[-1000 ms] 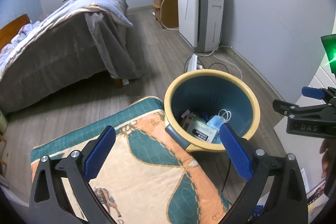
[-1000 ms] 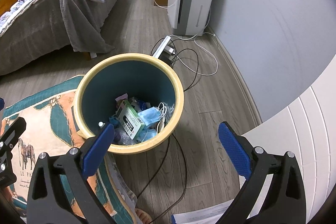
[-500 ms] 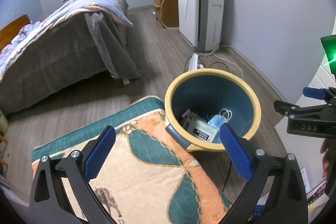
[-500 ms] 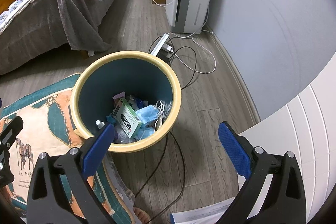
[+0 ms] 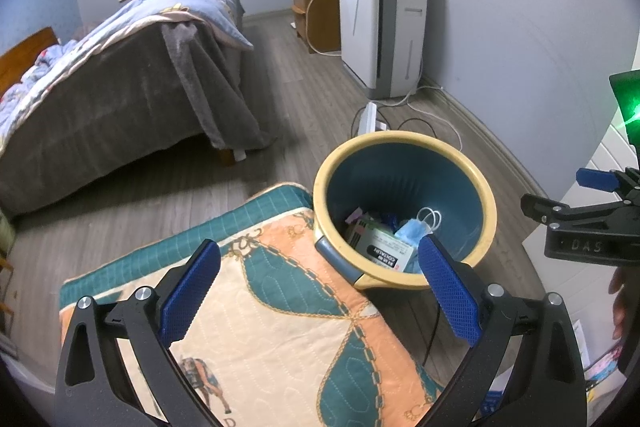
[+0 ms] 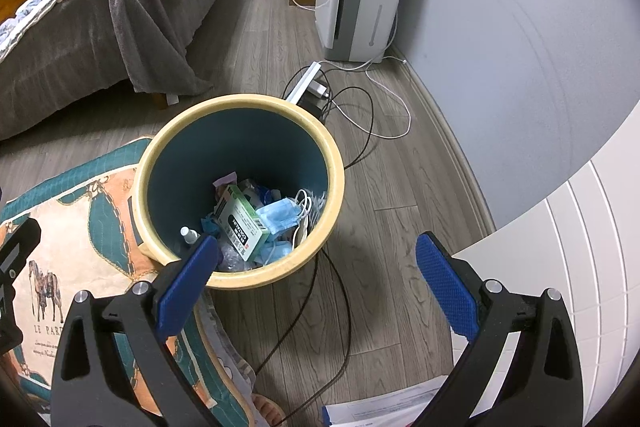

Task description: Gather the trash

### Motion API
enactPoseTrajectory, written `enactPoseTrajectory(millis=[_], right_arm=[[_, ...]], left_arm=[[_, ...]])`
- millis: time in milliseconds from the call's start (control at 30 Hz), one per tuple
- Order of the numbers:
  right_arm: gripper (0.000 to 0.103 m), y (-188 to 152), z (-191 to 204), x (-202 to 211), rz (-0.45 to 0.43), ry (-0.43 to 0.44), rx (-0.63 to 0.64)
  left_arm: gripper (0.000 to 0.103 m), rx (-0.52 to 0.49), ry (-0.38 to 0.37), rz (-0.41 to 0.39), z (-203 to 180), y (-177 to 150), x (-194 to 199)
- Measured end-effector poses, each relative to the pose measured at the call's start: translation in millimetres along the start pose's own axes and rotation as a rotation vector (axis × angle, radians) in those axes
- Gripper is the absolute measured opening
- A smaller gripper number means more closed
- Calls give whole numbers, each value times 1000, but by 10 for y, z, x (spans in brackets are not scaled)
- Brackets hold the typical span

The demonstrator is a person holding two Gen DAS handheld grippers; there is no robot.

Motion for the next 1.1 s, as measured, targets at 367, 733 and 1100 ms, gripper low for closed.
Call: enactPoseTrajectory(millis=[367, 733, 1100], right_arm=[[97, 1, 4, -6, 2, 1, 0], [97, -3, 4, -9, 4, 0, 0], [97, -14, 3, -15, 7, 0, -4]], left_arm=[[98, -4, -4, 2, -12, 1, -8], [98, -4, -8, 7, -10, -9, -13], [98, -6, 2, 11, -11, -27, -40]])
Point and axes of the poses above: each gripper's, at about its wrist camera, not at the fingertips, and x roughly against the way its jaws point, z to its left, y to its top, the point moved 4 cm from there along -x, roughly the way its jaws point, and after that the axes turned 9 degrees about x, right-handed, at the moved point
